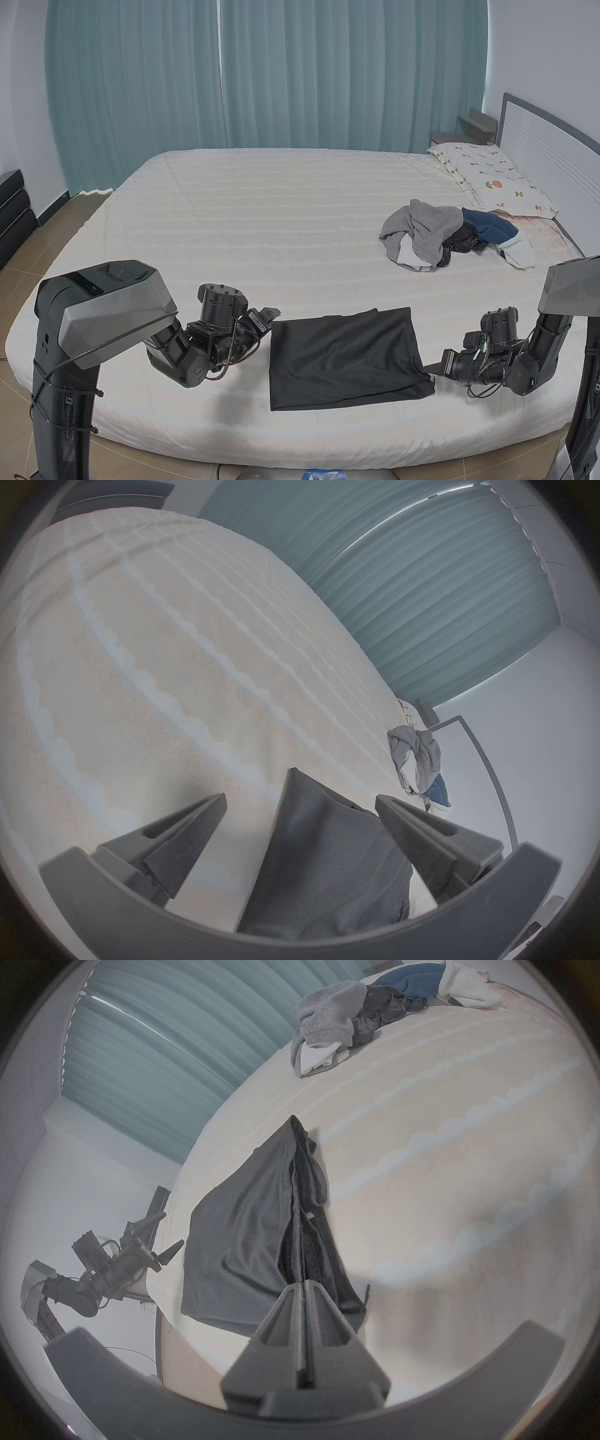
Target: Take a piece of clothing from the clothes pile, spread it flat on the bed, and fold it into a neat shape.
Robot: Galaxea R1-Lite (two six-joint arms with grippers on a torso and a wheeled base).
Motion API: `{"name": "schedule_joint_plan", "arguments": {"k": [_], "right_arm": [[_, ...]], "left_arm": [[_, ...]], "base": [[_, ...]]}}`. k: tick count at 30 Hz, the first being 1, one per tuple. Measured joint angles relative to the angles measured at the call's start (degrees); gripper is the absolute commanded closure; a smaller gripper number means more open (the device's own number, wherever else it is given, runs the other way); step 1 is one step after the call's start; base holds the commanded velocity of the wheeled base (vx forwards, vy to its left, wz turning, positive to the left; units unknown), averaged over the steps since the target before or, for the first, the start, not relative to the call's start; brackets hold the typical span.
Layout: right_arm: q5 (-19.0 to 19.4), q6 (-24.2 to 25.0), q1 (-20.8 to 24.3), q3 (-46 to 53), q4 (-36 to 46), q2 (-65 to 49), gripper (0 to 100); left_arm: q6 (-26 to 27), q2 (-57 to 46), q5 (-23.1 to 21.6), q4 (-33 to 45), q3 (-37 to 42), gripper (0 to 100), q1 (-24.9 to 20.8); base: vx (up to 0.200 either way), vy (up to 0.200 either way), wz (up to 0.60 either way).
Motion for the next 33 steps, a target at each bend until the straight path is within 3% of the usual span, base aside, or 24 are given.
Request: {"name": "schedule_joint_plan", "arguments": {"k": [25, 26, 33], "right_arm": [[0.2, -6.2, -2.3, 4.4, -1.8, -2.5, 100], [0.3, -6.3, -2.3, 4.2, -2.3, -2.2, 0], [0.5, -6.0, -1.9, 2.3, -2.3, -0.4, 0]], "left_arm": [[0.0, 0.0, 0.0, 0.0, -0.2, 0, 0.0], [0.0, 0.0, 0.0, 0.0, -0.2, 0, 0.0], [0.0, 0.0, 0.0, 0.0, -0.3, 0, 0.0]], "base": [[0.000, 0.000, 0.00], [0.000, 0.000, 0.00], [0.000, 0.000, 0.00]]}}
